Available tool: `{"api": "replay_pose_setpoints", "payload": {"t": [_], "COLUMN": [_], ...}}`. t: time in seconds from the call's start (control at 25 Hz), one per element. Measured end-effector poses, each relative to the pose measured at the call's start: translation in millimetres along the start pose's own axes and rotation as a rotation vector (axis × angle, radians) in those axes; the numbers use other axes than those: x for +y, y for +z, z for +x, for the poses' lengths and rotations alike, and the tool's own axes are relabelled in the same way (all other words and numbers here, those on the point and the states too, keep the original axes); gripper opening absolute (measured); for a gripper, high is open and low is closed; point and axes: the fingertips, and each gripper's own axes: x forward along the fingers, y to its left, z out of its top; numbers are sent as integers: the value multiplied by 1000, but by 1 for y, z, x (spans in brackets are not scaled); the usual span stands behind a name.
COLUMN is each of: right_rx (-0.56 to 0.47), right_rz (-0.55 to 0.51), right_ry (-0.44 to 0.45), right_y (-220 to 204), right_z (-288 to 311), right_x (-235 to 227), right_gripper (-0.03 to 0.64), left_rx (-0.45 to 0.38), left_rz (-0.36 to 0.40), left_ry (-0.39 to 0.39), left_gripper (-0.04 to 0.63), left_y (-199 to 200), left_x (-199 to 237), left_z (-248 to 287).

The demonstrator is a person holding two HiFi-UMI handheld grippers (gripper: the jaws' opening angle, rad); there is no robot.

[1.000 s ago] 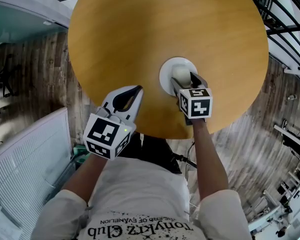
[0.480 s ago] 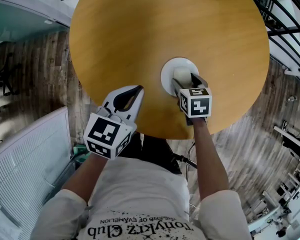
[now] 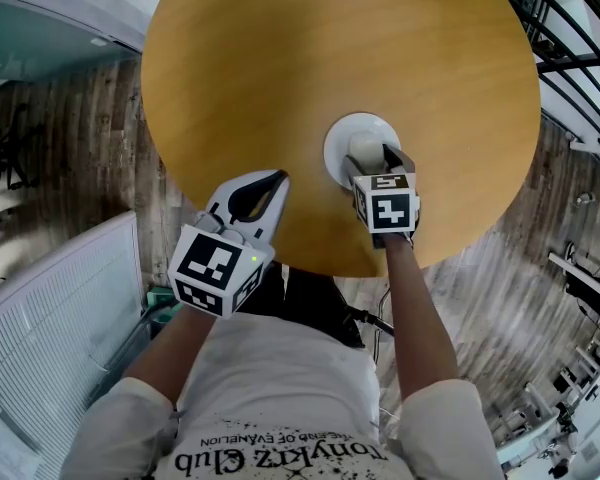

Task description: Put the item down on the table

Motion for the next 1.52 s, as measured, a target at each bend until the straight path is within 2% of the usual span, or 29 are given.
{"api": "replay_pose_setpoints", "payload": {"t": [0.6,0.96,1.28,1.36,1.52], "right_rx": [-37,-139,-207,-248,-336], "right_rz": [31,-8,30,43,45], "right_ry": [29,14,5,-10,-66], "right_y": [9,26,14,13,21], "right_z": [-9,-70,-132,-153,-198], "right_x": [-1,11,16,16,17], "right_gripper": [331,330,328,313,206], "left_rx": [-2,-36,-63,-69,-74], "left_rz": [10,42,76,92,120], "left_ry": [10,0,-18,-29,-51], "left_gripper": [25,25,25,25,25], "left_y": [0,9,19,21,26], "left_x": [-3,-18,-38,-48,-64], "left_z": [-11,-33,-61,-68,-80]}}
